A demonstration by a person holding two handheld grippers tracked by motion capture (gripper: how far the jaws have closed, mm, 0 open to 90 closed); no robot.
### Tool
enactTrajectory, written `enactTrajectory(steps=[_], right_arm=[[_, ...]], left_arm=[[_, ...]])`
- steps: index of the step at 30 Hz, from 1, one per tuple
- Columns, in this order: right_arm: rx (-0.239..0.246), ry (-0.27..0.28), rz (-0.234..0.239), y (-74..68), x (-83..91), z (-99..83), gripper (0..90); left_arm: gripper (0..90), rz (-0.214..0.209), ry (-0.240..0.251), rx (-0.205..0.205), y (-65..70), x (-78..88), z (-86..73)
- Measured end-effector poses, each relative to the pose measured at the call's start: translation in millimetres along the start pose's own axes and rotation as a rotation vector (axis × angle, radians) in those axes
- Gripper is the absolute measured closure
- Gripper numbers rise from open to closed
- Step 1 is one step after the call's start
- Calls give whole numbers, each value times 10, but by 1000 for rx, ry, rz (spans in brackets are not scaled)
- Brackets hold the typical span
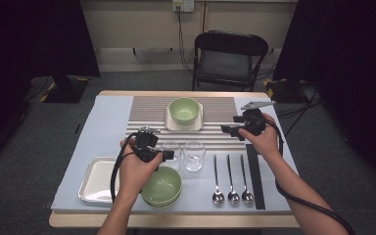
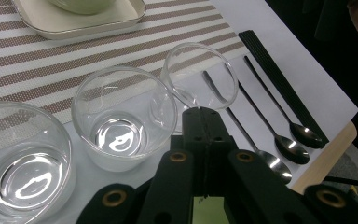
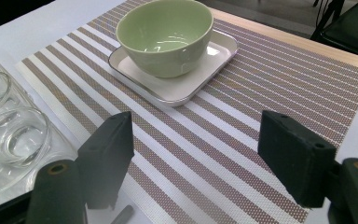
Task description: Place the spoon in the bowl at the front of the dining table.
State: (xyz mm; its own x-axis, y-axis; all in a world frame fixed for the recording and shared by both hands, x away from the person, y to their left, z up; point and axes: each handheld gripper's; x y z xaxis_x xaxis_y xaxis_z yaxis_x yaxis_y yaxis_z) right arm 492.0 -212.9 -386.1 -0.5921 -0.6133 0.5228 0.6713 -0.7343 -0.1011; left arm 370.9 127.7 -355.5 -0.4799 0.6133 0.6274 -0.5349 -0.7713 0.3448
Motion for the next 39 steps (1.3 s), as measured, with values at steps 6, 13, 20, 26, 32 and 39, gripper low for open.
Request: enactTrajectory(steps=[6, 13, 20, 26, 32, 39], right_arm=[[-4, 2, 0, 2, 4, -2, 263], [-7, 4, 1, 6, 12, -20, 262], [-6, 2, -2, 18, 11, -43, 262], [-6, -2, -2, 3, 1, -49, 260], [1, -2, 4, -7, -20, -57, 258], [-1, -9, 4, -10, -30, -78, 256]], left_arm=[[900, -9, 0, 12, 38, -64, -12], [900, -12, -15, -3, 106, -134, -4], [900, -18, -18, -7, 158, -179, 1], [900, -20, -30, -15, 202, -214, 6], [900, -30, -28, -20, 258, -259, 17], [900, -35, -35, -26, 330, -316, 18]])
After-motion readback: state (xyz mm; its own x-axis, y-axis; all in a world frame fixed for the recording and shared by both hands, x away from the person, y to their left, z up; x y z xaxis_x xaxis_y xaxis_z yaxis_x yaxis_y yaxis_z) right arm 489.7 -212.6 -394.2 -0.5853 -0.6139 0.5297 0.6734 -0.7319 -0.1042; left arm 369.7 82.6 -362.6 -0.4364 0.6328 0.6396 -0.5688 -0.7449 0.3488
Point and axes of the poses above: each handheld gripper's, and its own axes: x roughly backward along the jaws, z roughly out of its top, y roughly to its right, and after that the axes turned 4 degrees about y, right-handed
